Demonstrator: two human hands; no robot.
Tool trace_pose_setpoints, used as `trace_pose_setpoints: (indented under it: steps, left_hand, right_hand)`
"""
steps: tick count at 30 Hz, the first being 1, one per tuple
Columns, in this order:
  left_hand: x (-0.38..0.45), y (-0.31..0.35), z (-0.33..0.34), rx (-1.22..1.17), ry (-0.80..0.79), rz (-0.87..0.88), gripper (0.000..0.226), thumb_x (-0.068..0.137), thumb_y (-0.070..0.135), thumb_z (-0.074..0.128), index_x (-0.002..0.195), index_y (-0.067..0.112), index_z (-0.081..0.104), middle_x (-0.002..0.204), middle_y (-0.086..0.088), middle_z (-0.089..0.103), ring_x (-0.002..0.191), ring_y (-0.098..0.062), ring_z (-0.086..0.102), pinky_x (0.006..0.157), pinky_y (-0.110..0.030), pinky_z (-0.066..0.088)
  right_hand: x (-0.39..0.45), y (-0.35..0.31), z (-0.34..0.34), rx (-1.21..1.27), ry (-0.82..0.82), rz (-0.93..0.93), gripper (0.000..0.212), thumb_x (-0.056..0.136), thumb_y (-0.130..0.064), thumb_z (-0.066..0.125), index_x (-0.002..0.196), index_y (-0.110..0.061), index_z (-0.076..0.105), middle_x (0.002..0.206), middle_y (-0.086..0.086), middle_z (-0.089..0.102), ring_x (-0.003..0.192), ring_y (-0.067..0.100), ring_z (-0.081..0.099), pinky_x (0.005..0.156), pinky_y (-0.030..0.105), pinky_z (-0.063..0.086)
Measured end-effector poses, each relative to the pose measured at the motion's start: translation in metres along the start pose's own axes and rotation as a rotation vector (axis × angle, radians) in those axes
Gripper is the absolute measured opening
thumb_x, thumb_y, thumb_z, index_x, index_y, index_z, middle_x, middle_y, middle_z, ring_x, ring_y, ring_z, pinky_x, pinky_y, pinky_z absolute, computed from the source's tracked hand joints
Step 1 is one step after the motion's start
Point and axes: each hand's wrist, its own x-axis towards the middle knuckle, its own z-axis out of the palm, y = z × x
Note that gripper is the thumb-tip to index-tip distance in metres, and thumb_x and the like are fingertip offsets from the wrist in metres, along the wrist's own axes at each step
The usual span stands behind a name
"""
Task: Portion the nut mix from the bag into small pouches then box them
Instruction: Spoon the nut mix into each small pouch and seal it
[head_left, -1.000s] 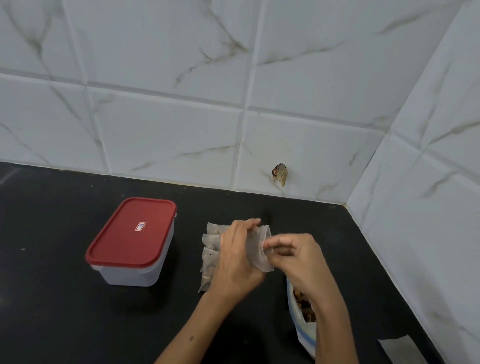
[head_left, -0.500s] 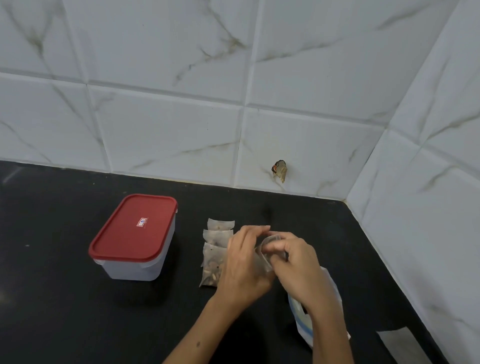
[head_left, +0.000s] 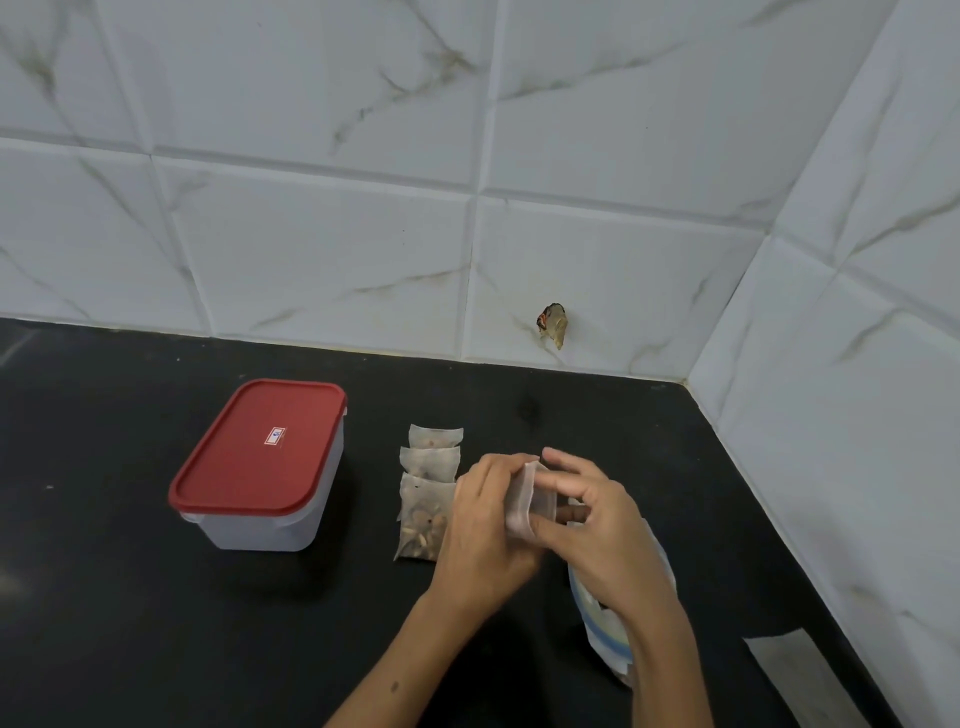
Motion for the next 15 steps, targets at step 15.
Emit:
trace_pose_setpoints:
  steps: [15]
  left_hand:
    - [0.014, 0.004, 0.007, -0.091, 0.113, -0.113, 0.04, 0.074, 0.019, 0.072, 0.111, 0.013, 0.059, 0.097, 0.005, 0.064, 0.089, -0.008, 0.062, 0.077, -0.029, 0.054]
  right_hand:
    - [0.009, -0.025, -0.002, -0.32, -0.014, 0.002, 0.028, 0.084, -0.032, 0.066, 0.11, -0.04, 0.067, 0.152, -0.007, 0.03, 0.139, 0.014, 0.029, 0.11, 0.041, 0.032]
